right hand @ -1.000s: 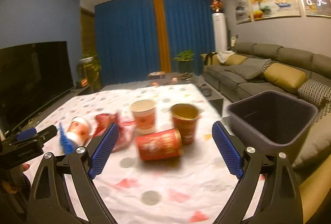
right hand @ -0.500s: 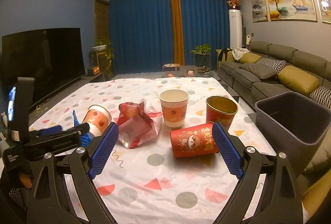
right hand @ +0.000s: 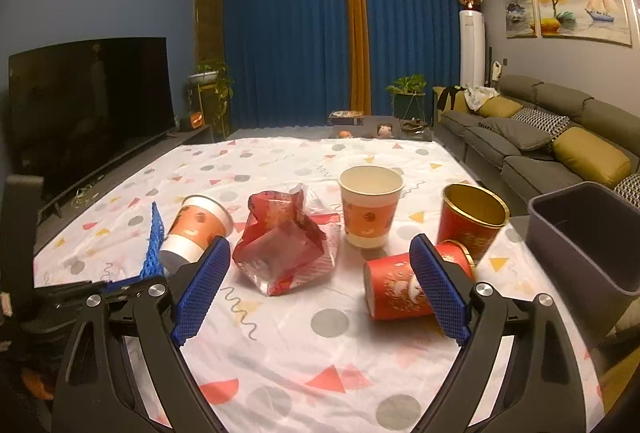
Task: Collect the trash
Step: 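Move both open tools back toward the blue foam net and snack bag, then grasp the red-white snack bag with the right tool while the left tool holds the blue foam net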
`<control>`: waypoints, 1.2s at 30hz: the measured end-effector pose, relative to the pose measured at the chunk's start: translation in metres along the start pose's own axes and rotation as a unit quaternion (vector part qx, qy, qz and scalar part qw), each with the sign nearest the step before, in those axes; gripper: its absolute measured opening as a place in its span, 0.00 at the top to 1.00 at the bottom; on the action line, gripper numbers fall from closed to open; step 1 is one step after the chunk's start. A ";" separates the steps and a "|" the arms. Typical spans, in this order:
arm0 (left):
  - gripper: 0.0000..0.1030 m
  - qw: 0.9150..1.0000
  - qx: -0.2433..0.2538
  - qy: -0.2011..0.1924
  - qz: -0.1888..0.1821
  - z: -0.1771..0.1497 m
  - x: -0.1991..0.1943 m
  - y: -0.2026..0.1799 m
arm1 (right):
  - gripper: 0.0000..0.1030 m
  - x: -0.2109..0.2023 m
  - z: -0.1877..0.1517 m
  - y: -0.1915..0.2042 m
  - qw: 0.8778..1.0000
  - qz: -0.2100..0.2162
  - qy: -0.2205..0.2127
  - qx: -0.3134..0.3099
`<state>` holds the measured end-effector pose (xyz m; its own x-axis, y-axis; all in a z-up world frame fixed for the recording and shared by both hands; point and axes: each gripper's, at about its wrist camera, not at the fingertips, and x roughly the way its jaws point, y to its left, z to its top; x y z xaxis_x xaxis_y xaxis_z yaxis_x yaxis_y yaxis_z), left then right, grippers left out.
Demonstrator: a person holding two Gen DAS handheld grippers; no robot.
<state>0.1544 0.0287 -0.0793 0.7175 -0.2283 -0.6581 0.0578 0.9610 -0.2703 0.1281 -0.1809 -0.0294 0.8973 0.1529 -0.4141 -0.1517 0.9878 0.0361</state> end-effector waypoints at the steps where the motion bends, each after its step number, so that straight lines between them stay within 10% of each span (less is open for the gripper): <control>1: 0.90 1.000 -0.002 -0.003 -0.004 0.000 -0.002 0.002 | 0.20 0.004 0.000 0.001 1.000 0.000 0.005 0.000; 20: 0.91 0.997 -0.023 -0.066 -0.014 0.029 -0.037 0.038 | 0.36 0.092 0.020 0.019 0.998 -0.018 0.065 -0.019; 36: 0.91 0.999 -0.025 -0.046 -0.013 0.033 -0.015 0.041 | 0.84 0.113 0.012 0.024 0.995 0.001 0.094 -0.040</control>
<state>0.1689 0.0766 -0.0578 0.7767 -0.2353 -0.5843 0.0445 0.9458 -0.3217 0.2308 -0.1396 -0.0641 0.8052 0.1396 -0.5764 -0.1933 0.9806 -0.0326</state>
